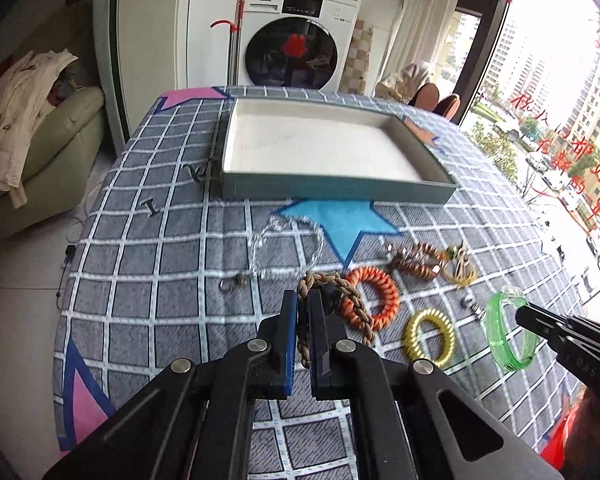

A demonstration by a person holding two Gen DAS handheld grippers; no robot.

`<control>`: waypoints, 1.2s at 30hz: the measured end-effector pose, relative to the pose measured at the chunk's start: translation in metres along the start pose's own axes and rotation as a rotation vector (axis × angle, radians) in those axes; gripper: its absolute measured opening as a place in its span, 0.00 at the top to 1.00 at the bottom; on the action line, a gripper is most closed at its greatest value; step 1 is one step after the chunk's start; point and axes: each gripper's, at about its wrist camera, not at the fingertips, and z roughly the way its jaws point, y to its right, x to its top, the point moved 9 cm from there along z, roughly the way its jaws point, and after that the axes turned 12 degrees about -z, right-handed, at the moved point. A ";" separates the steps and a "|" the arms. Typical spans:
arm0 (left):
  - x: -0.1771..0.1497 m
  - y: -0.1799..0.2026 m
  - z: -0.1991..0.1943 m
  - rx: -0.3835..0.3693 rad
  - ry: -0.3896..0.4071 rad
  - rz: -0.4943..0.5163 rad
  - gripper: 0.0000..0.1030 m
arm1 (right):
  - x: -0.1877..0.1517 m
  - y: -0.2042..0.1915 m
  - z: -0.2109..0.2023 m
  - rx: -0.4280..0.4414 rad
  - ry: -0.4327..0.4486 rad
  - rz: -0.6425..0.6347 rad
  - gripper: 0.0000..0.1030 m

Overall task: Organize jewelry
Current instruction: 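Grasp the braided brown bracelet with the left tool while the right tool grasps the green bangle, then carry both bracelets into the white tray and open both tools to release them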

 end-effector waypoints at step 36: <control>0.148 0.013 0.179 0.175 -0.056 0.111 0.76 | 0.177 0.026 0.189 -0.012 -0.119 0.053 0.92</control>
